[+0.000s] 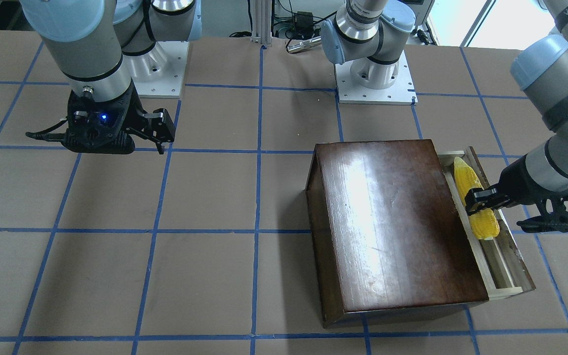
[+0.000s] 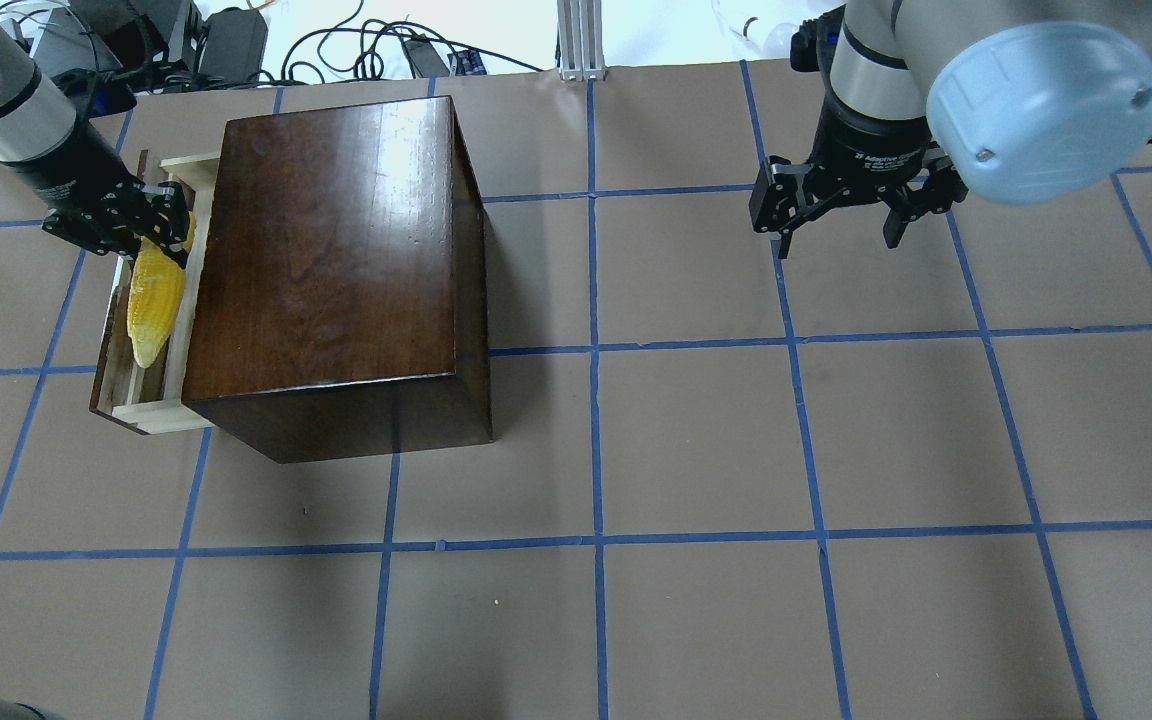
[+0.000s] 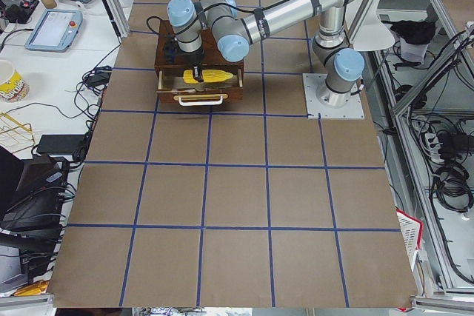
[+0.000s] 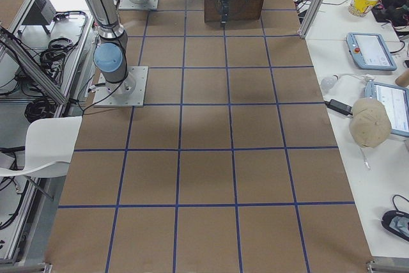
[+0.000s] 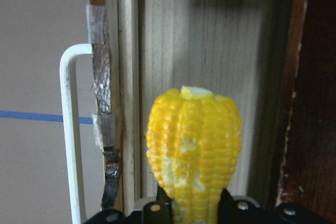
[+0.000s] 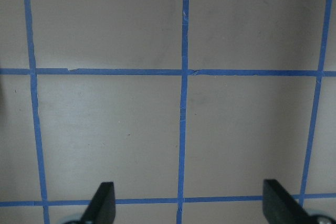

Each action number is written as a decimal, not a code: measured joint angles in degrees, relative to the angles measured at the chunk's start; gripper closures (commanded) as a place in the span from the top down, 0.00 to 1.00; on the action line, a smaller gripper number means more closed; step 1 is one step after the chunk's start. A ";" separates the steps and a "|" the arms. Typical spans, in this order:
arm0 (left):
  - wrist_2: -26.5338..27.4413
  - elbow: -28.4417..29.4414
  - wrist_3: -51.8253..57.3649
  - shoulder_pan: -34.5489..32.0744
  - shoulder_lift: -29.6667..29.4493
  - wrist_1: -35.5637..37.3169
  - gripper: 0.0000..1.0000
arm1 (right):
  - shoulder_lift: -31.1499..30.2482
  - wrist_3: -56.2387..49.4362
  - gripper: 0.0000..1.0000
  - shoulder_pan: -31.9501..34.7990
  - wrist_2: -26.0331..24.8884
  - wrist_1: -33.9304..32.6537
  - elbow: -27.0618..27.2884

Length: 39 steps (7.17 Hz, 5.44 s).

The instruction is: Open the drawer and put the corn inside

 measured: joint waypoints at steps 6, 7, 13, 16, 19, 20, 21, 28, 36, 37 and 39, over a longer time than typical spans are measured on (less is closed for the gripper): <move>0.16 1.44 -0.09 -0.45 2.82 -2.05 1.00 | 0.05 0.00 1.00 0.00 0.00 -0.02 0.00; 0.18 2.16 -0.23 -0.84 4.03 -3.53 1.00 | 0.05 0.00 1.00 0.00 0.00 -0.01 0.00; 3.04 1.65 -7.05 -14.93 14.57 -8.66 1.00 | 0.05 0.00 1.00 0.00 0.17 0.05 0.00; 1.57 0.83 -9.39 -18.70 16.87 -11.25 1.00 | 0.05 0.00 1.00 0.00 0.09 0.04 0.00; 1.62 1.19 -10.06 -19.65 17.36 -13.15 1.00 | 0.05 0.00 1.00 0.00 0.09 0.02 0.00; 1.64 1.39 -10.08 -19.65 17.34 -13.58 1.00 | 0.03 0.00 1.00 0.00 0.07 0.04 0.00; 1.67 1.49 -10.11 -19.63 17.17 -13.71 1.00 | 0.02 0.00 1.00 0.00 0.05 0.05 0.00; 2.43 1.69 -10.18 -19.45 17.56 -13.92 1.00 | 0.05 0.00 1.00 0.00 0.00 0.00 0.00; 2.58 1.72 -10.27 -19.25 17.63 -13.71 1.00 | 0.03 0.00 1.00 0.00 0.00 0.05 0.00; 2.54 1.71 -10.34 -19.25 17.58 -13.68 1.00 | 0.04 0.00 1.00 0.00 0.00 0.04 0.00; 2.48 1.70 -10.62 -19.24 17.61 -13.63 1.00 | 0.04 0.00 1.00 0.00 0.00 0.04 0.00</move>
